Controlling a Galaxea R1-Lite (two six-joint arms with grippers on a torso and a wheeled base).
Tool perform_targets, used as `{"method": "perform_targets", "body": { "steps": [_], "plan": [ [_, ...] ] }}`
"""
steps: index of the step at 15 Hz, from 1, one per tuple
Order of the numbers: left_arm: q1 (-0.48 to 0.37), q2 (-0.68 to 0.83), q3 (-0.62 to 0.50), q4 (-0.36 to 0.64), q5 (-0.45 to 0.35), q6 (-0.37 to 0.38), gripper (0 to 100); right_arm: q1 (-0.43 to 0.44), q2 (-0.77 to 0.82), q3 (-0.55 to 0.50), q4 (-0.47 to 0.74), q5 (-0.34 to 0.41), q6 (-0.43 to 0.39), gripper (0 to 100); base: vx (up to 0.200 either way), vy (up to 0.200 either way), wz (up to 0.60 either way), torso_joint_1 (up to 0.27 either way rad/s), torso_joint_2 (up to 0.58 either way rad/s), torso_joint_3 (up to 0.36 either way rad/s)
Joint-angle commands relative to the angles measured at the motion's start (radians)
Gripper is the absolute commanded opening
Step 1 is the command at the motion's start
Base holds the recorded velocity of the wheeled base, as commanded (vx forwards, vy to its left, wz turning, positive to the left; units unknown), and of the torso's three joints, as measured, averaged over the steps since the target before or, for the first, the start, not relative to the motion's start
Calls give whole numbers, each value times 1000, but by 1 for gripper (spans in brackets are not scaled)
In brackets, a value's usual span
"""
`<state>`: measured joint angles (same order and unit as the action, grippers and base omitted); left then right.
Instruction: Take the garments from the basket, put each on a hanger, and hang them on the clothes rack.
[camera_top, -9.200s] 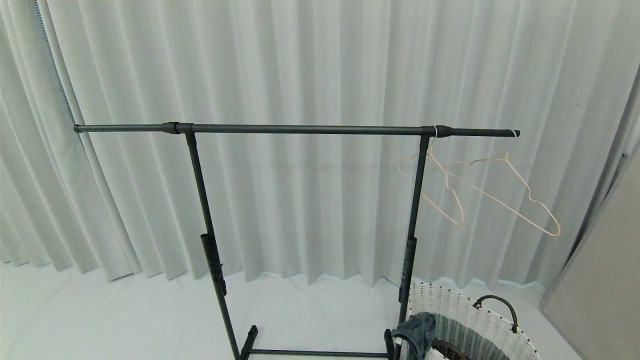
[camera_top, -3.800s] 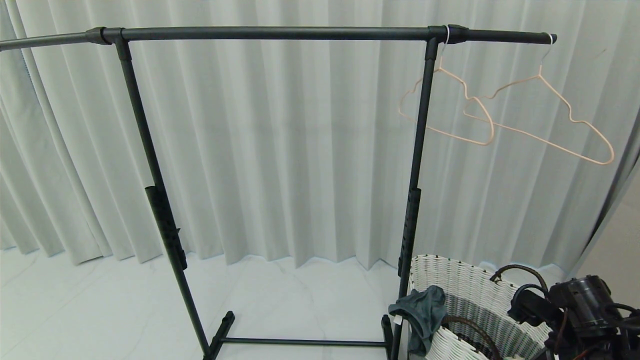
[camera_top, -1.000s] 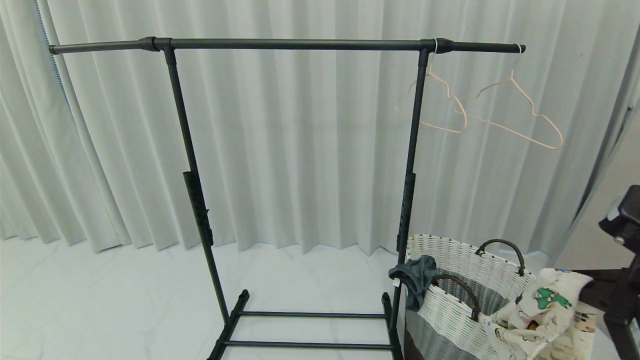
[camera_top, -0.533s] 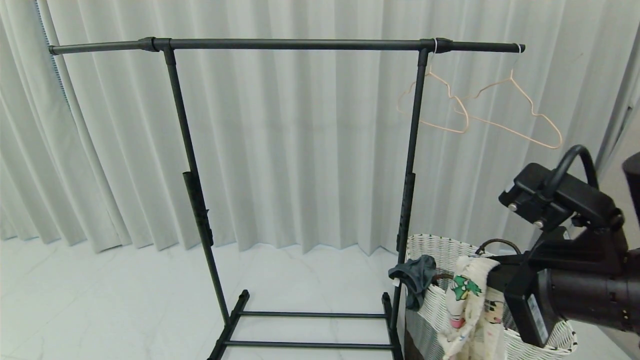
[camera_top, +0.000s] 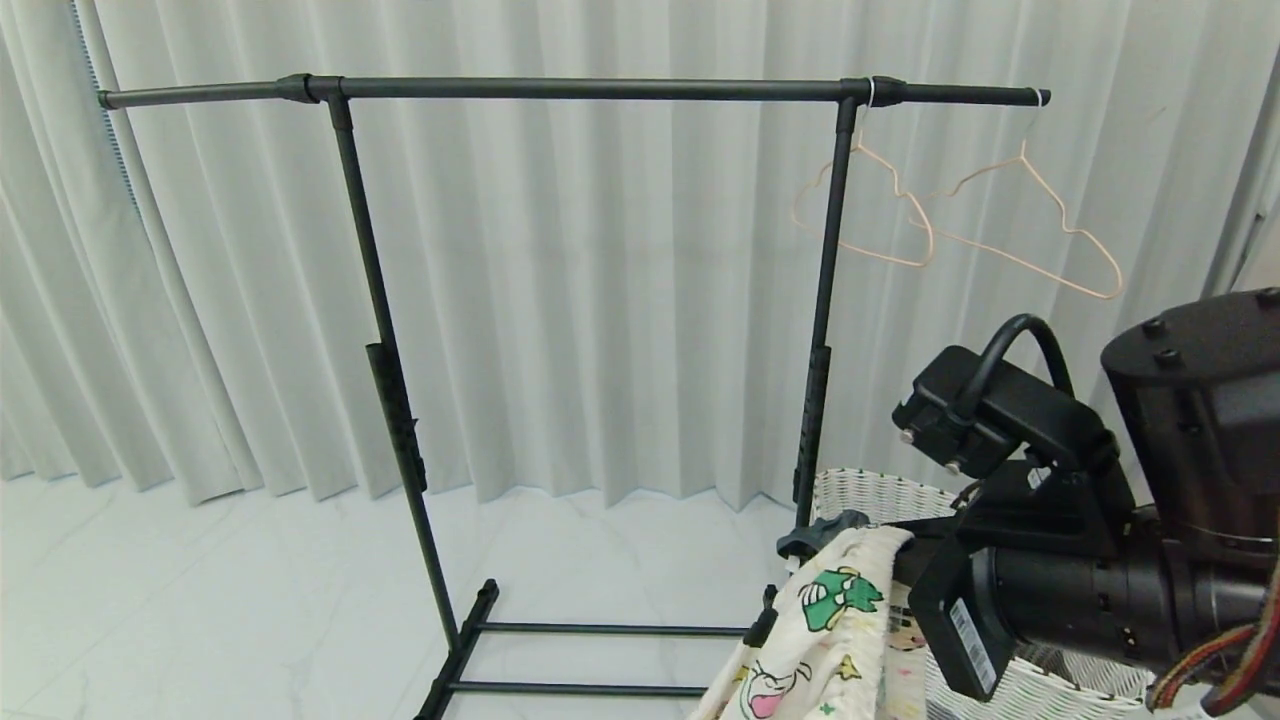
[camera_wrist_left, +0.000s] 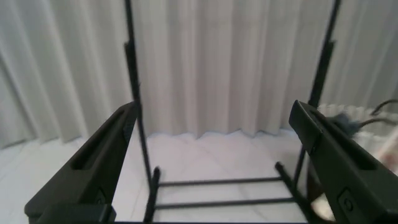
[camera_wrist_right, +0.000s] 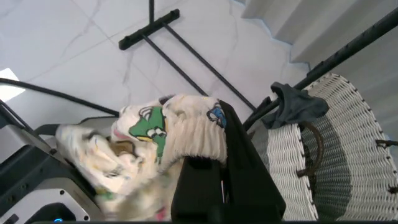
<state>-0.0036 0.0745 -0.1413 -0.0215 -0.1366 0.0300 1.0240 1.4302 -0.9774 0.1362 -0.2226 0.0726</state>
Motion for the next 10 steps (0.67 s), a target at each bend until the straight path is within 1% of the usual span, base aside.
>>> {"method": "perform_targets", "body": {
  "steps": [1,2,3,4,5,6,7,8,9,10],
  "plan": [
    [-7,419,-388,-5,-94,-22,100,4,10,-32,0,0,0,0,0,0,0,0,0,0],
    [-15,542,-503,-5,-136,-22,100,4,13,-55,0,0,0,0,0,0,0,0,0,0],
    [-53,647,-587,-5,-163,-24,100,1,19,-79,0,0,0,0,0,0,0,0,0,0],
    [-121,731,-638,-5,-163,-25,100,-1,29,-104,0,0,1,0,0,0,0,0,0,0],
    [-217,812,-672,-5,-147,-28,100,-4,42,-135,0,-1,1,0,0,0,0,0,0,0],
    [-309,877,-684,-5,-92,-30,100,-7,58,-161,-9,-1,1,0,0,0,0,0,0,0],
    [-421,941,-679,-5,3,-33,100,-12,79,-190,-24,-1,1,0,0,0,0,0,0,0],
    [-523,996,-666,-5,104,-70,100,-18,101,-214,-41,-1,1,0,0,0,0,0,0,0],
    [-619,1035,-641,-5,180,-133,100,-22,121,-239,-52,0,1,0,0,0,0,0,0,0],
    [-688,1047,-606,-6,206,-176,100,-28,136,-256,-55,0,1,0,0,0,0,0,0,0]
  ]
}}
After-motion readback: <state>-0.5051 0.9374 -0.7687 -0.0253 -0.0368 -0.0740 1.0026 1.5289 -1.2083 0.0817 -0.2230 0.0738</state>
